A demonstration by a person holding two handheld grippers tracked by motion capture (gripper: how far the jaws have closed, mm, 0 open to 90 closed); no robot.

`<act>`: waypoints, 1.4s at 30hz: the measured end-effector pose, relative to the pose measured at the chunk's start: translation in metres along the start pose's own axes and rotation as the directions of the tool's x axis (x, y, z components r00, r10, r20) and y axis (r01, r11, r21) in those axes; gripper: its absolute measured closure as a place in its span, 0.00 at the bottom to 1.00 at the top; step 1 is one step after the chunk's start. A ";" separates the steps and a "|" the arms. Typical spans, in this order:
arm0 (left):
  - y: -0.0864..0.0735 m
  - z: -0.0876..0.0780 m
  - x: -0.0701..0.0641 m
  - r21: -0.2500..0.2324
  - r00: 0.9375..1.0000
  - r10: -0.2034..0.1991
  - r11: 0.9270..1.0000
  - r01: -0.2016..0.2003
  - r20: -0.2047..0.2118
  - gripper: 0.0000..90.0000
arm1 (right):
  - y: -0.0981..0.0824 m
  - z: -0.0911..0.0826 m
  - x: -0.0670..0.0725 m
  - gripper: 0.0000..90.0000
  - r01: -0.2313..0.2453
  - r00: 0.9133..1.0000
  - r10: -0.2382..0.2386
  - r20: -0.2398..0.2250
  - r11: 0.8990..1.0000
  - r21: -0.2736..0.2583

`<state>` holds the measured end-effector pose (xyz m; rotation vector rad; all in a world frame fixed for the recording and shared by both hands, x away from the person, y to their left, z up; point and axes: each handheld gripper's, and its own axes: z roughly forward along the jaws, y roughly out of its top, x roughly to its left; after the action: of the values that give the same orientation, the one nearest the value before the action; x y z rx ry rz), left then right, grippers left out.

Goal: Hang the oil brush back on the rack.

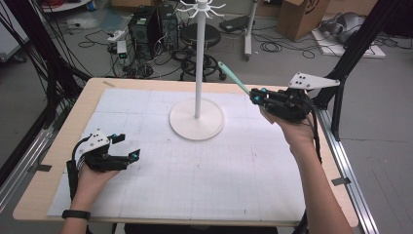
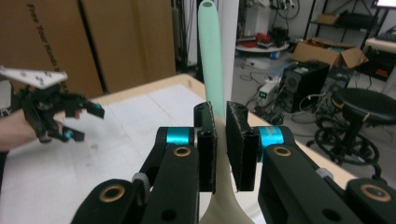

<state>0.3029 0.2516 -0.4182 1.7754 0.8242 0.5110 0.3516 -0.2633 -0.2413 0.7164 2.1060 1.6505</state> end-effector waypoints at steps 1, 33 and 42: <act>0.000 0.000 0.000 -0.001 1.000 0.001 1.000 -0.001 0.003 0.18 | 0.003 0.000 0.000 0.92 0.003 1.000 -0.003 0.002 1.000 -0.005; 0.000 -0.001 0.001 -0.008 1.000 -0.005 1.000 0.005 0.014 0.18 | 0.084 0.010 0.010 0.92 0.051 0.998 -0.048 0.037 0.995 -0.087; 0.000 -0.001 0.001 -0.006 1.000 -0.002 1.000 0.002 0.015 0.18 | 0.084 0.016 0.010 0.92 0.054 0.997 -0.050 0.055 0.996 -0.078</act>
<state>0.3035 0.2529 -0.4179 1.7714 0.8127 0.4975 0.3667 -0.2296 -0.1631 0.6675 1.9942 1.6586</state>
